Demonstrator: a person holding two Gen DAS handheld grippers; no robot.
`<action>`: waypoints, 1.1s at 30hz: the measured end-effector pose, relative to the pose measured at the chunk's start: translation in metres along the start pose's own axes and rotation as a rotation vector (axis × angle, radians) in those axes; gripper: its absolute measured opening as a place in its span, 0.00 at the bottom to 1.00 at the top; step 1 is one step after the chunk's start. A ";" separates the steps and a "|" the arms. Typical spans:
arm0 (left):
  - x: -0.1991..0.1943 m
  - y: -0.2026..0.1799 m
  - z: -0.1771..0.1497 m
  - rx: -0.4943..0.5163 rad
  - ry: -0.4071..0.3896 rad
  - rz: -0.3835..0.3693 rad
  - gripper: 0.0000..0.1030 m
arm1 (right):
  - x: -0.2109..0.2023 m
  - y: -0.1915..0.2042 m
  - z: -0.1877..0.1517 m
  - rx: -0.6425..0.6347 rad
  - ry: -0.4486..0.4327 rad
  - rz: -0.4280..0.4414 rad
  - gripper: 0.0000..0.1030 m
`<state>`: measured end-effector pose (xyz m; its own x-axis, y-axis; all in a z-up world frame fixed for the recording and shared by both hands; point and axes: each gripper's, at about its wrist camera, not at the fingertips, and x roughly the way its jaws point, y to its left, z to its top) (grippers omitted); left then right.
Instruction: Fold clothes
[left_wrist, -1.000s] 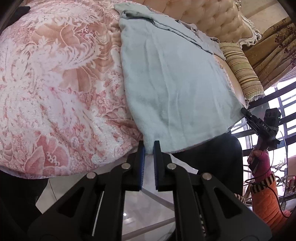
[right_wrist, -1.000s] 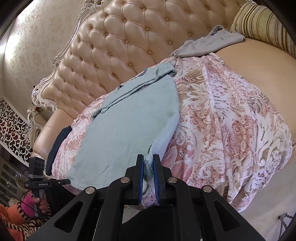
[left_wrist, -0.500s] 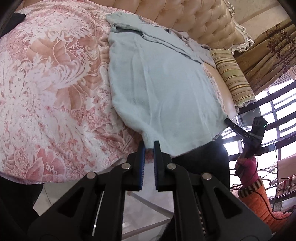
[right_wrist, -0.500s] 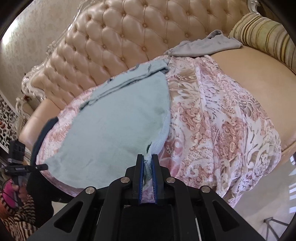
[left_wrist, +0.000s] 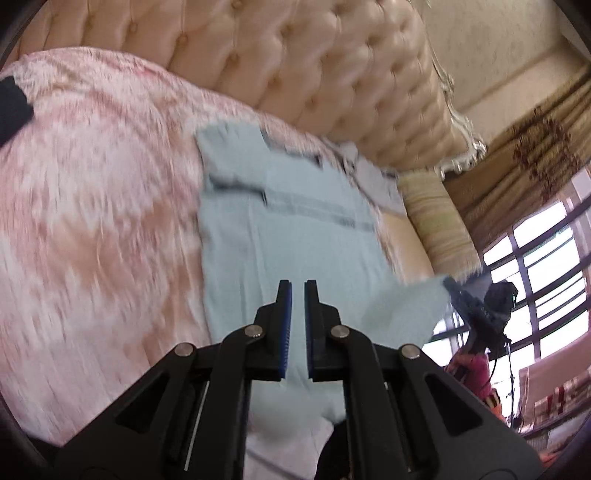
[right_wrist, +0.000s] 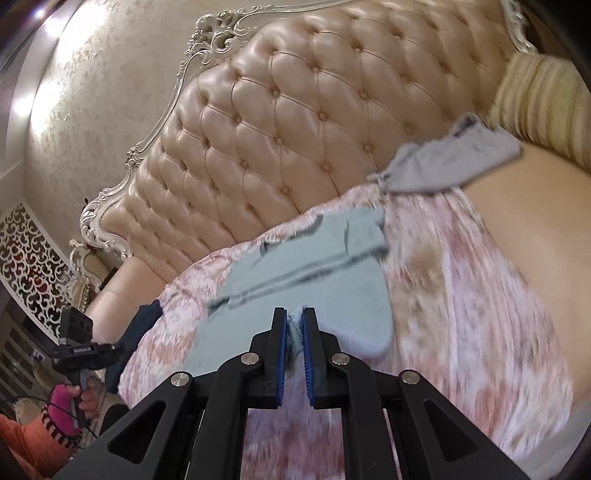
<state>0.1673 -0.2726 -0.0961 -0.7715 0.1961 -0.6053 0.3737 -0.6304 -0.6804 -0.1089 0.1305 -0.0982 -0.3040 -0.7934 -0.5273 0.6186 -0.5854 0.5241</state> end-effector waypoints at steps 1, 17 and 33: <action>0.002 0.002 0.006 -0.006 0.002 0.000 0.08 | 0.008 0.002 0.008 -0.008 0.004 -0.004 0.08; 0.017 0.009 -0.141 0.054 0.297 0.088 1.00 | 0.010 -0.012 -0.066 0.018 0.121 -0.061 0.09; 0.052 0.012 -0.136 0.065 0.268 0.052 0.52 | 0.003 -0.008 -0.072 0.006 0.129 -0.077 0.12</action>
<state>0.2018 -0.1684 -0.1921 -0.5853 0.3485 -0.7320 0.3686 -0.6898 -0.6231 -0.0626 0.1447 -0.1529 -0.2549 -0.7185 -0.6472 0.5925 -0.6450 0.4827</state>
